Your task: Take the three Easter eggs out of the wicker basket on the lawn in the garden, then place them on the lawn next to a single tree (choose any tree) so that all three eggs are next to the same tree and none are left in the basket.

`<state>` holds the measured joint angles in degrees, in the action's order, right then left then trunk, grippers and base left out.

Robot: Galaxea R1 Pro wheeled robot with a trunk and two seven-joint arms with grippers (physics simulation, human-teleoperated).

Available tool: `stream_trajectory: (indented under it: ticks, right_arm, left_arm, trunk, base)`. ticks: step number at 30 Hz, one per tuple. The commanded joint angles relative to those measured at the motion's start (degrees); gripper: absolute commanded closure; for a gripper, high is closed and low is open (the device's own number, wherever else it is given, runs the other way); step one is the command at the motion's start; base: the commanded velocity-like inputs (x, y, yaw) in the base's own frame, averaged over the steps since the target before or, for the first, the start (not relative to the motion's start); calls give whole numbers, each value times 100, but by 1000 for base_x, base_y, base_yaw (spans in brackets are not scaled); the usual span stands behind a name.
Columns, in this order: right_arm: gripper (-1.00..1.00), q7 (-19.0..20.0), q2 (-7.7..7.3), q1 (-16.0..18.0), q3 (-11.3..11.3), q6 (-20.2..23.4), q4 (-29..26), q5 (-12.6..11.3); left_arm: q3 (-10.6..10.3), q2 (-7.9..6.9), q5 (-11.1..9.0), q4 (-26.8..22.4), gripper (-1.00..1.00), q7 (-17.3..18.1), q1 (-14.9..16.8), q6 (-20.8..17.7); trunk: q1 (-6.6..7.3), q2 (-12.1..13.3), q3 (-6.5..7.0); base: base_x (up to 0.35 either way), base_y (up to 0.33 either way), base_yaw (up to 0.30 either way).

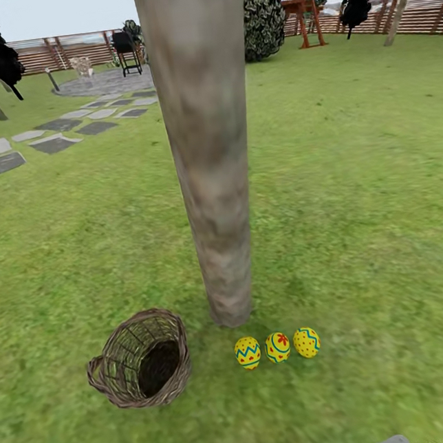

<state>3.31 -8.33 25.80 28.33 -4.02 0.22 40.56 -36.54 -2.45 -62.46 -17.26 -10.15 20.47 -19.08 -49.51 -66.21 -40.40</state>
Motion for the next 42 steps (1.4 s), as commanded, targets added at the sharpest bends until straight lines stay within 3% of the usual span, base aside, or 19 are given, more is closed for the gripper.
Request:
stream_trajectory:
  ticks: [1,10,20,28,38,42]
  right_arm:
    - [-100,21,-2,0,49,-17,0,28]
    - [-100,29,1,-10,50,-20,0,40]
    - [-100,29,-2,-12,50,-20,0,36]
    - [-100,29,6,-13,50,-126,4,73]
    - [-100,29,6,-16,50,-235,65,60]
    - [-100,29,1,-16,50,-363,66,41]
  left_arm:
    - [-39,-1,-56,-14,-100,-49,1,-9]
    - [-37,57,-54,262,-100,-49,1,41]
    - [-37,101,-54,602,-100,-49,1,535]
    - [-31,82,-63,705,-100,-49,1,1028]
    - [-3,35,-106,855,-100,-30,2,1075]
    - [-12,-100,-92,942,-100,-21,1,1068]
  trunk:
    - [23,39,10]
    - [220,400,212]
    - [440,801,479]
    - [440,801,549]
    - [440,801,638]
    - [440,801,673]
  base:
    - [0,0,0]
    - [0,0,-21]
    - [0,0,-61]
    - [0,0,-62]
    - [0,0,-27]
    - [0,0,0]
